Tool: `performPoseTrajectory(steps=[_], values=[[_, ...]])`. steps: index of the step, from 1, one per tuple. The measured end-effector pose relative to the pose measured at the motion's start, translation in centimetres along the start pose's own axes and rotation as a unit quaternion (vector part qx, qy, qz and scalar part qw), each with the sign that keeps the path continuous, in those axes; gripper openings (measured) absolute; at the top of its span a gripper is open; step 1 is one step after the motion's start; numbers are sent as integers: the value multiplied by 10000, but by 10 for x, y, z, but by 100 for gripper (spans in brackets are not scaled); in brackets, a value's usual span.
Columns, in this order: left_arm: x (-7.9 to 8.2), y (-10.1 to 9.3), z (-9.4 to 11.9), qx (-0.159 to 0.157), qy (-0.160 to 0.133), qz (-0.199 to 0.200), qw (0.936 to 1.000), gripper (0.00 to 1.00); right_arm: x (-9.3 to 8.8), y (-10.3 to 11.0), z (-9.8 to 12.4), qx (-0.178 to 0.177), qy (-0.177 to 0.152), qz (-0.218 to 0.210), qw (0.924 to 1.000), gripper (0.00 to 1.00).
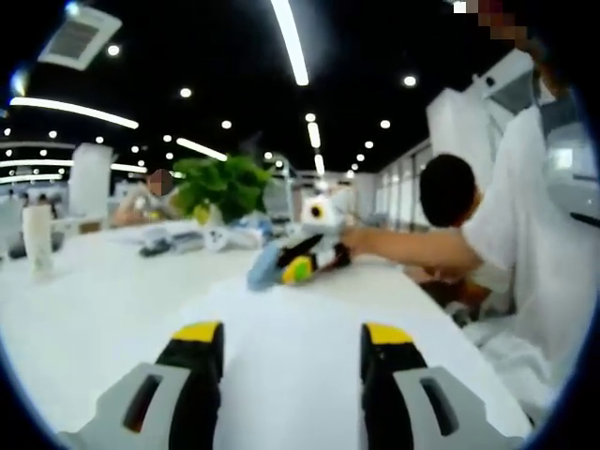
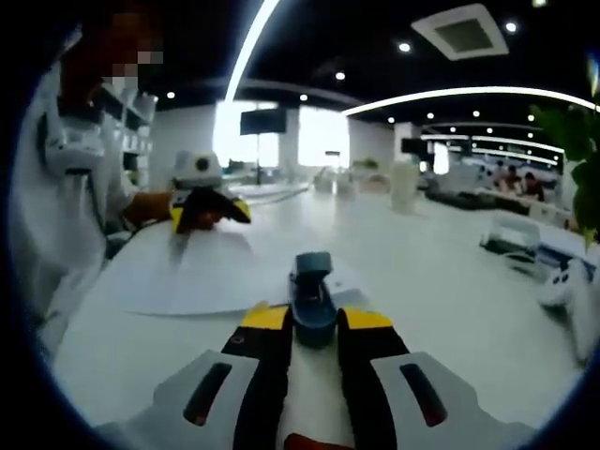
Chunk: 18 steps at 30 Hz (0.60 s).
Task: Pick up the paper insert the paper into the punch align the paper edges press the punch to punch holes
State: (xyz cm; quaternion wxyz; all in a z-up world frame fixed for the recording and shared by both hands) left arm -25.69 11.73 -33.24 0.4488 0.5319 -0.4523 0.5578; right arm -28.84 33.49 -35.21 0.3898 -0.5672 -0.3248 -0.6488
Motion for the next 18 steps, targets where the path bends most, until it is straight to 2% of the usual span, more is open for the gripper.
performPoseTrajectory(steps=[5, 10, 18], values=[[0, -1, 0, -20, 6, -1, 10000, 58, 0, 1, -2, 20, 47, 110, 9999, 27], [1, 0, 0, -15, -14, 31, 10000, 57, 1, 0, -3, 41, 33, 256, 9997, 25], [0, 0, 0, -11, -15, 40, 10000, 57, -5, 1, -7, 273, 252, 438, 9983, 23]])
Point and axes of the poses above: the point that each gripper's makers call its tool centre point, and the gripper's own axes: z roughly backward along the fingers, y roughly to its left, x roughly out of its top, the point moved 4 cm from there along z, roughly backward along the fingers, and after that the axes turned 6 degrees about -y, right-handed, at the moved point
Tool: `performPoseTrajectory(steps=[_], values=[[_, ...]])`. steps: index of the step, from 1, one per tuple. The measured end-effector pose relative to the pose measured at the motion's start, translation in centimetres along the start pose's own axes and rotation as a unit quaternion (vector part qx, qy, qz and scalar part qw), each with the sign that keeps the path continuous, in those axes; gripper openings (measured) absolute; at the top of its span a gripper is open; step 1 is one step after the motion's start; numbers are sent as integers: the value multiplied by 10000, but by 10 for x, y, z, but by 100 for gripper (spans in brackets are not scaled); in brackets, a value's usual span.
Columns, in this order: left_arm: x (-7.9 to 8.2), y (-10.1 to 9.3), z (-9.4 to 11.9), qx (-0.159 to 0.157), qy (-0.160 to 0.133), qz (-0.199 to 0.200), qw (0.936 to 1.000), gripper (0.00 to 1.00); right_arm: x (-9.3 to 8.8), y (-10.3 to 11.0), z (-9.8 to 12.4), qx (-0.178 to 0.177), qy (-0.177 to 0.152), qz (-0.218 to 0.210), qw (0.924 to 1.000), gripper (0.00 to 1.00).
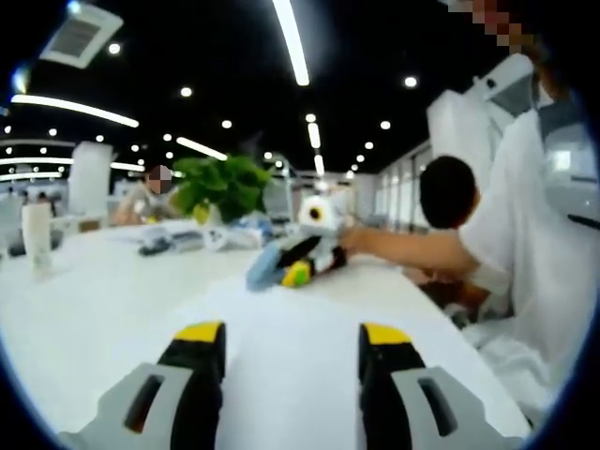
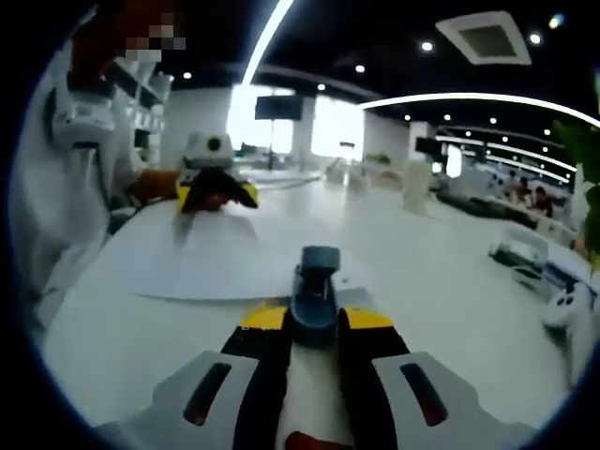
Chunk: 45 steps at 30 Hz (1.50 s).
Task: Pick up the paper insert the paper into the punch align the paper edges press the punch to punch holes
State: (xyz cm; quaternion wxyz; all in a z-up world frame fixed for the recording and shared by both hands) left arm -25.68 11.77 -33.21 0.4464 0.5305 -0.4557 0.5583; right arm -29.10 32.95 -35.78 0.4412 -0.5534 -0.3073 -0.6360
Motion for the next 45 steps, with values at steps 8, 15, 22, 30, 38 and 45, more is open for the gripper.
performPoseTrajectory(steps=[8, 15, 22, 30, 38, 45], values=[[0, 3, 0, 42, -7, 49, 10000, 56, 2, 2, 1, 160, -80, 54, 9998, 23], [-4, 2, -2, 23, 110, 67, 9999, 55, 3, 4, 1, 296, -140, 25, 9995, 23], [-19, -3, -7, 23, 595, -242, 9979, 54, 0, 6, 3, 367, -49, 20, 9993, 23], [-27, -1, -8, 72, 891, -202, 9958, 53, 0, 8, 3, 387, -39, 2, 9992, 23], [-27, 0, -7, 89, 886, -200, 9958, 52, 1, 12, 4, 431, -30, -47, 9991, 23], [-27, 0, -7, 87, 884, -205, 9958, 52, 1, 13, 6, 509, -24, -17, 9987, 23]])
Point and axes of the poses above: the point that each gripper's makers call its tool centre point, and the gripper's own axes: z roughly backward along the fingers, y roughly to its left, x roughly out of its top, the point moved 4 cm from there along z, roughly backward along the fingers, and after that the axes turned 6 degrees about -y, right-handed, at the moved point
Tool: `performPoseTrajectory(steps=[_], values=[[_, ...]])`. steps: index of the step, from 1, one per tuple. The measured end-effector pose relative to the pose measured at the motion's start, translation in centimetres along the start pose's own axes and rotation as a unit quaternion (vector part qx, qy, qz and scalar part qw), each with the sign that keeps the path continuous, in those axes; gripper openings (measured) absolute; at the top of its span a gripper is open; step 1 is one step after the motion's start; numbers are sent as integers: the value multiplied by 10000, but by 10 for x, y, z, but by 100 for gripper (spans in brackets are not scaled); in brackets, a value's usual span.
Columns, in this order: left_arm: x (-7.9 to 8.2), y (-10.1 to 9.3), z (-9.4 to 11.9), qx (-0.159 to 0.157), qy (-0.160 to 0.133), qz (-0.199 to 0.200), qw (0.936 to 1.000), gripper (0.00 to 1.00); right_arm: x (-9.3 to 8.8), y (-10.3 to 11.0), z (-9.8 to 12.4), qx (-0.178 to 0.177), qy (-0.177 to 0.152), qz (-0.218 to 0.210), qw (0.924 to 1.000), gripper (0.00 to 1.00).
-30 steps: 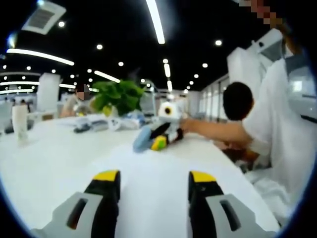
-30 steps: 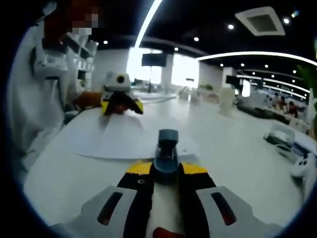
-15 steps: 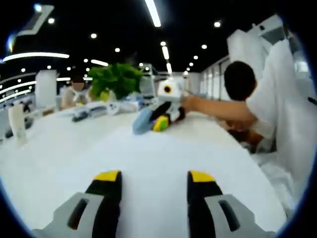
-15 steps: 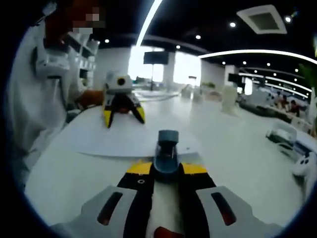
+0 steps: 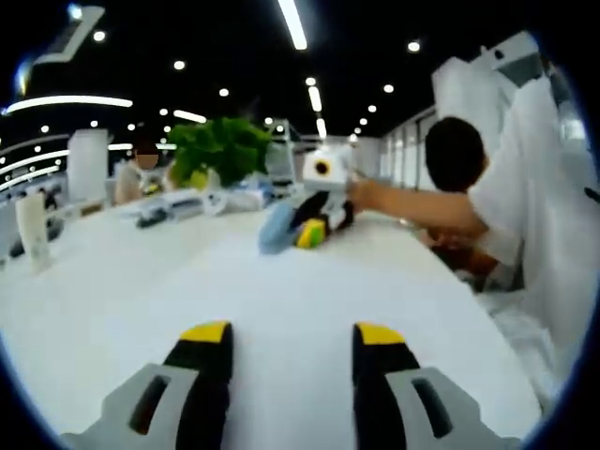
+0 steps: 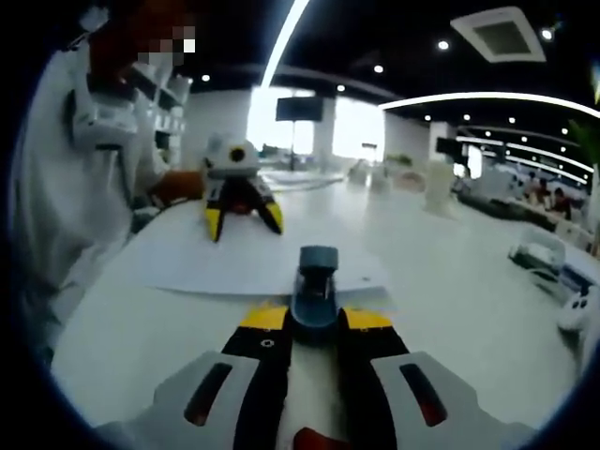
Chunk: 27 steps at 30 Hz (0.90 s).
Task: Pick up the paper insert the paper into the punch align the paper edges press the punch to punch holes
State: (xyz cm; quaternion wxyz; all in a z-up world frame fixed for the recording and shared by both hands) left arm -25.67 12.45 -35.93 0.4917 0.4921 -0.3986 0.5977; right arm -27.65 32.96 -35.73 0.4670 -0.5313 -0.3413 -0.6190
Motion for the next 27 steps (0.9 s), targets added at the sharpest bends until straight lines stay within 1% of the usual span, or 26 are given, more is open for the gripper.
performPoseTrajectory(steps=[4, 22, 27], values=[[0, 0, 0, -3, -6, -6, 10000, 52, 0, 1, 0, 19, -7, -45, 10000, 23], [0, -1, -1, 1, -11, -9, 10000, 52, 1, 9, -1, 177, -4, 101, 9998, 23], [0, -1, -1, 1, -12, -7, 10000, 52, 1, 7, 1, 217, 4, 161, 9996, 23]])
Point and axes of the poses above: the point that each gripper's makers call its tool centre point, and the gripper's own axes: z roughly backward along the fingers, y roughly to its left, x roughly out of its top, the point moved 4 cm from there along z, roughly backward along the fingers, and after that the axes turned 6 degrees about -y, right-handed, at the moved point
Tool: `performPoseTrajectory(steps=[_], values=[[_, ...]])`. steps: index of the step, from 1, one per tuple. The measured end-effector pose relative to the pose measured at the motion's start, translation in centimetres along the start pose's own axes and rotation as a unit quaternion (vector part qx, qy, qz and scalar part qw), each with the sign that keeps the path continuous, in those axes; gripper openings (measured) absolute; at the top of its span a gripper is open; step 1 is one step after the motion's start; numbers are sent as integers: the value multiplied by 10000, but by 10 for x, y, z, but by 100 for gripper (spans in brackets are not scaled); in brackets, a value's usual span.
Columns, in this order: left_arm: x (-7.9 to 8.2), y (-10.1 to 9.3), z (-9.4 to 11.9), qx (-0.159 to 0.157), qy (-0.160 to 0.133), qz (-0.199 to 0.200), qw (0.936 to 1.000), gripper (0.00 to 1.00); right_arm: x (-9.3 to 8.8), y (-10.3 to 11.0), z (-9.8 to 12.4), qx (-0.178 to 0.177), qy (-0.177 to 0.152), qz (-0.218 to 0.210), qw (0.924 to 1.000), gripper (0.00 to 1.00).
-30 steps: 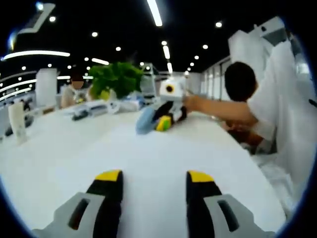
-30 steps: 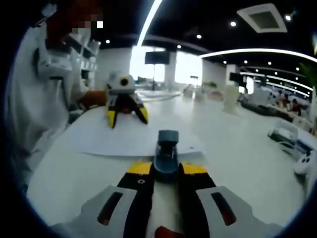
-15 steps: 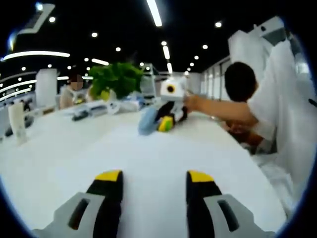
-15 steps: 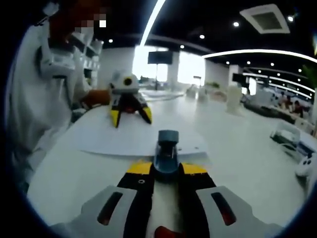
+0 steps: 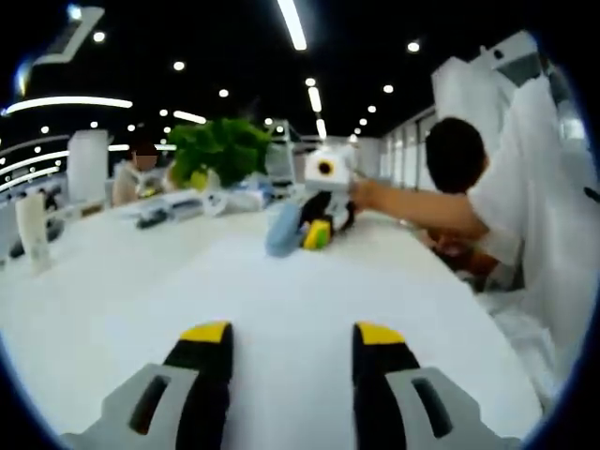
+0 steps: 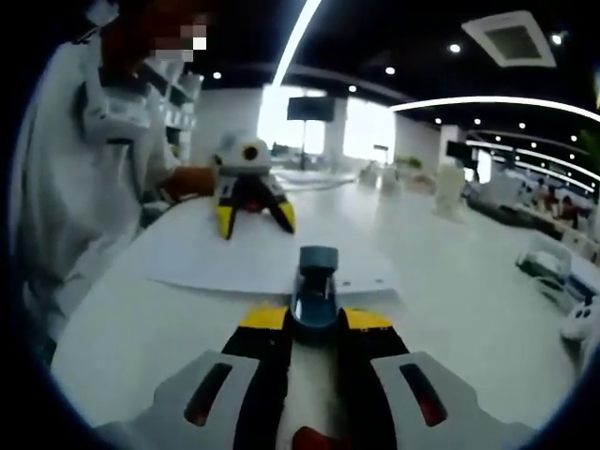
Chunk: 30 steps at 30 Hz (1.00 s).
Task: Pick up the paper insert the paper into the punch align the paper edges press the punch to punch holes
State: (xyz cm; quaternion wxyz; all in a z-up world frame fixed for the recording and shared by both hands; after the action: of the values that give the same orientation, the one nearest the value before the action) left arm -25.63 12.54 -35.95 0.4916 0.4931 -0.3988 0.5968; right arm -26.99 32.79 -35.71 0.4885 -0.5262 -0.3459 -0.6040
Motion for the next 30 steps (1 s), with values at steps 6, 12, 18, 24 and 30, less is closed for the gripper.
performPoseTrajectory(steps=[6, 12, 18, 24, 30], values=[[0, 0, 0, -1, -3, 1, 10000, 52, 0, -1, 0, 39, 26, 57, 10000, 23], [0, 0, -1, -2, -1, 3, 10000, 52, 1, 0, -2, 66, 41, 107, 9999, 23], [0, 0, -1, -4, -1, 5, 10000, 52, 1, 2, -3, 80, 41, 130, 9999, 23], [0, 0, -1, 2, -4, 6, 10000, 52, 2, 3, -4, 102, 58, 238, 9996, 23], [0, 1, -1, 0, -5, 4, 10000, 52, 2, 3, -4, 103, 54, 230, 9997, 23]])
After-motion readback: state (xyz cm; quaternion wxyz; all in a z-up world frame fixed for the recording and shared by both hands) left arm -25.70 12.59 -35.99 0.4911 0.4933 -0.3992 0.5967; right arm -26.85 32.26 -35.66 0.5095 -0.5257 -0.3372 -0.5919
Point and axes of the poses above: the point that each gripper's makers call its tool centre point, and the gripper's own axes: z roughly backward along the fingers, y roughly to its left, x roughly out of its top, the point moved 4 cm from there along z, roughly backward along the fingers, and after that the axes turned 6 degrees about -y, right-handed, at the moved point
